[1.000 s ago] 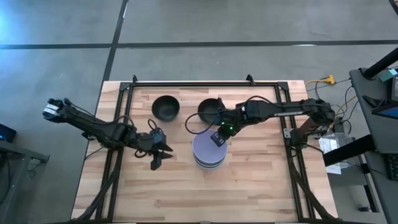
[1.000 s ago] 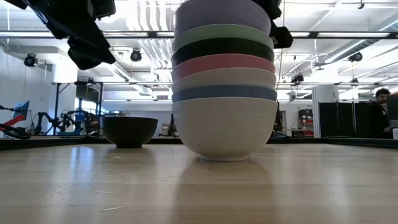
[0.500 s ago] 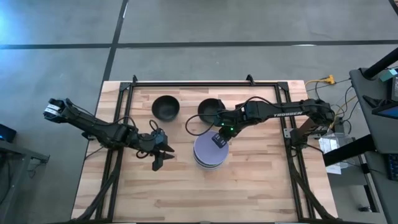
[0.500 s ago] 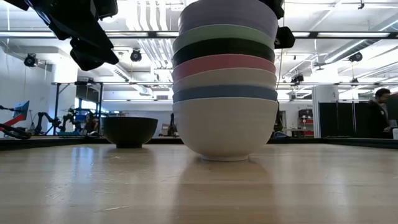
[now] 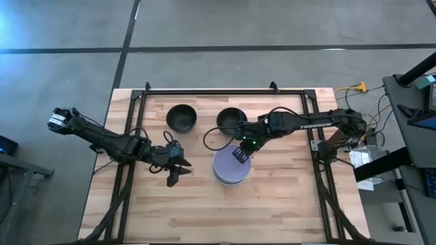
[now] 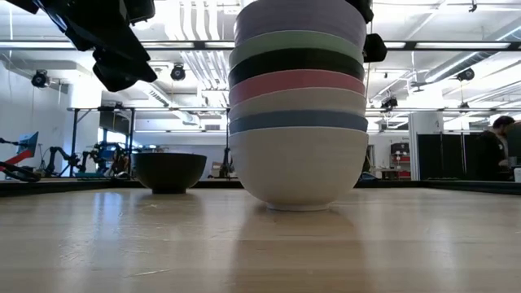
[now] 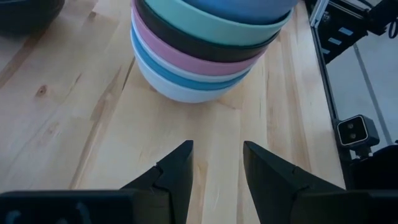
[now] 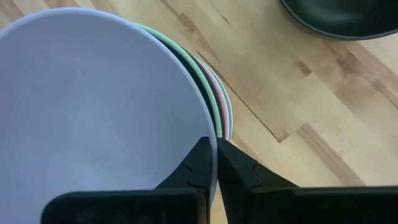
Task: Nest bowls inside each other
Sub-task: Stack the purple bowl on top of the light green bowl, then stack the right black bowl on top of the purple bowl
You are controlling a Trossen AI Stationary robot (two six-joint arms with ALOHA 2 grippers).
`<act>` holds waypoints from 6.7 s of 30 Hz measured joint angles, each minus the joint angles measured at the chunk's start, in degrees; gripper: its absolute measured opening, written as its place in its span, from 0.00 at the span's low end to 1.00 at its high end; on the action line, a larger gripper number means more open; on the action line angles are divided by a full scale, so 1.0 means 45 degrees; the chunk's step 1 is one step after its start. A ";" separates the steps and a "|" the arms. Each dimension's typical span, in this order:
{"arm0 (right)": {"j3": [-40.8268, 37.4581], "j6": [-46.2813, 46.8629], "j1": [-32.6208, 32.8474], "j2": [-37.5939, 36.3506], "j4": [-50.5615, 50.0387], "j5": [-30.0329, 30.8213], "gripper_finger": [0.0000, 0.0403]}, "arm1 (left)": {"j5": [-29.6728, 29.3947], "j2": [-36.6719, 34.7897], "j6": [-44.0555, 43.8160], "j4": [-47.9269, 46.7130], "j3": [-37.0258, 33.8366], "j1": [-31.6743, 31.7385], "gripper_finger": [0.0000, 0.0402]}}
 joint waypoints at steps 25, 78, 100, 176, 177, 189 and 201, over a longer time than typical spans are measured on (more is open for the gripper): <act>0.5481 -0.2699 0.0027 0.3365 -0.3108 0.0060 0.03 | 0.0003 0.0005 -0.0005 0.0089 -0.0009 0.0005 0.31; 0.3993 -0.3520 0.0073 0.3211 -0.2249 0.0027 0.03 | -0.0010 0.0000 -0.0321 0.0055 -0.0044 0.0004 0.31; 0.4679 -0.3612 -0.0001 0.3065 -0.2041 -0.0114 0.28 | -0.0005 0.0000 -0.0321 0.0055 -0.0049 0.0005 0.31; -0.2457 -1.5705 -0.4367 -0.0008 0.3028 -0.0976 0.02 | 0.0205 -0.0015 -0.2364 0.0026 0.0063 0.0005 0.31; -0.2474 -1.5415 -0.4321 -0.0371 0.3037 -0.0977 0.02 | 0.0144 -0.0004 -0.2331 0.0032 0.0063 0.0005 0.31; -0.4119 -0.8928 -0.0925 -0.5681 0.7691 -0.0918 0.02 | 0.0083 0.0019 -0.0965 -0.0041 -0.0039 0.0005 0.31; -0.4764 -0.7779 0.4220 -0.3823 1.5763 0.2796 0.02 | 0.2369 -0.0651 0.0245 -0.0567 -0.0052 -0.0015 0.31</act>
